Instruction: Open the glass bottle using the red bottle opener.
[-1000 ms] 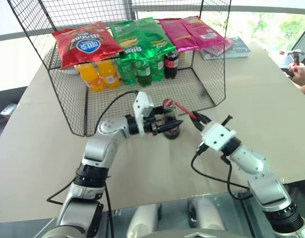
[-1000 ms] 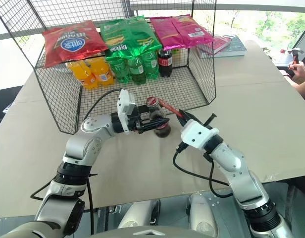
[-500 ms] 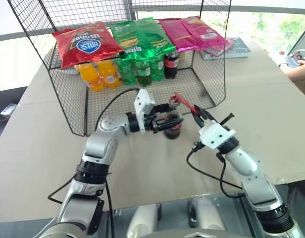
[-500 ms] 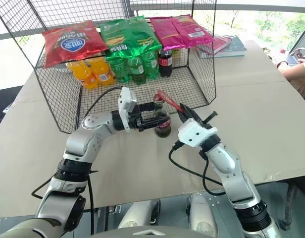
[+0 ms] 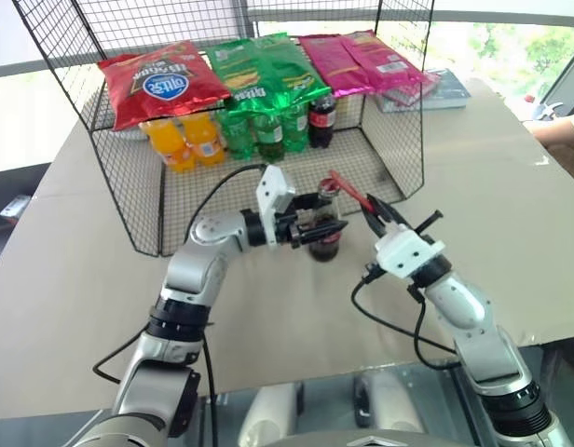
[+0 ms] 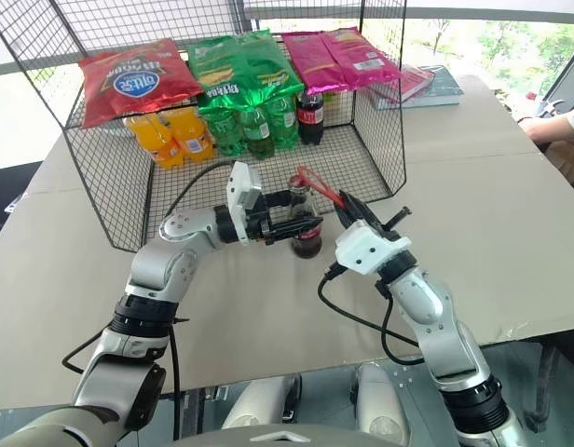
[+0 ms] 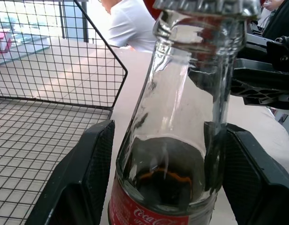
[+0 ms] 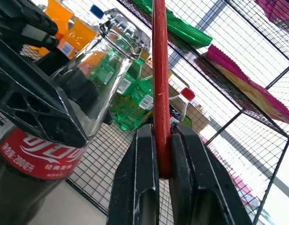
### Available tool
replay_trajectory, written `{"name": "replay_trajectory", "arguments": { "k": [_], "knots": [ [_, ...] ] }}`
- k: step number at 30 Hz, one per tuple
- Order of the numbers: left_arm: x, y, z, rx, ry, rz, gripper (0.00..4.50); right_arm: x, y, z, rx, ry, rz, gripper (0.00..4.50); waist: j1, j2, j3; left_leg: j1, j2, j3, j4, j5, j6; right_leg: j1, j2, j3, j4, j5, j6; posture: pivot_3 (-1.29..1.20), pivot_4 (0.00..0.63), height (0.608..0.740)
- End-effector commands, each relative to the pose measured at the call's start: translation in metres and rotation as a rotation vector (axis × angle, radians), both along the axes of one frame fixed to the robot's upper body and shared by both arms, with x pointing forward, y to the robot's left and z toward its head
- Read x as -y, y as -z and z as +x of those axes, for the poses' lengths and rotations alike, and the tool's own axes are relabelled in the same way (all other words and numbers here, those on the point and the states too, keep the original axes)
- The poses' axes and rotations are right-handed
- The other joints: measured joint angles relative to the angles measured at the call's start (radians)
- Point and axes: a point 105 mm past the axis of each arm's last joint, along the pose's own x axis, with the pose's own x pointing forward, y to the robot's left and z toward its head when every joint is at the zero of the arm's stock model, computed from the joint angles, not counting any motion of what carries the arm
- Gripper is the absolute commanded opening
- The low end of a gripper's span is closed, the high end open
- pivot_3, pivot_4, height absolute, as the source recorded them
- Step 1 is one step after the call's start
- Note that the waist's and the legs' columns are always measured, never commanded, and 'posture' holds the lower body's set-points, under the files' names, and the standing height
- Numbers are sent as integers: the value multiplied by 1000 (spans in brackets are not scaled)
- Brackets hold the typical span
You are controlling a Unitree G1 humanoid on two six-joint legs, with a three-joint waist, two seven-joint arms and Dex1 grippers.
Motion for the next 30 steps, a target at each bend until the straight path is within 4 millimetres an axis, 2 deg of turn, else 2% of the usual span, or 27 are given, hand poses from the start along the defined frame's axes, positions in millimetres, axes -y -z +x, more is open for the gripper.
{"name": "replay_trajectory", "arguments": {
  "k": [1, 8, 11, 12, 25, 30],
  "knots": [
    [3, -10, -1, 49, 9, -11, 3222, 1, -15, -6, 73, -8, 8, 0, 0, 0, 0, 0, 0, 0, 0, 0, 0, 0, 0, 0, 0, 0, 0, 0, 150, 740],
    [3, -12, -3, 41, 9, -31, 3222, 1, -17, -8, 85, -12, 4, 0, 0, 0, 0, 0, 0, 0, 0, 0, 0, 0, 0, 0, 0, 0, 0, 0, 150, 740],
    [3, -12, -4, 36, 11, -18, 2365, 0, -17, -9, 95, -15, -4, 0, -1, 0, 0, 0, 0, 0, 0, 0, 0, 0, 0, 0, 0, 0, 0, 0, 150, 740],
    [3, -11, -5, 37, 16, -11, 2307, -1, -17, -9, 98, -15, -4, 0, -1, 0, 0, 0, 0, 0, 0, 0, 0, 0, 0, 0, 0, 0, 0, 0, 150, 740],
    [5, -15, -6, 35, 28, -11, 2307, -16, -19, -7, 175, -24, 14, 0, -4, 0, 0, 0, 0, 0, 0, 0, -1, 0, 0, 1, 0, 0, 0, 0, 150, 740],
    [5, -18, -6, 40, 29, -14, 2307, -24, 6, -7, 146, -46, -41, 0, -6, 0, 0, 0, 0, 1, 0, 1, -1, 0, 0, 1, 0, 0, 0, 0, 150, 740]
  ]
}}
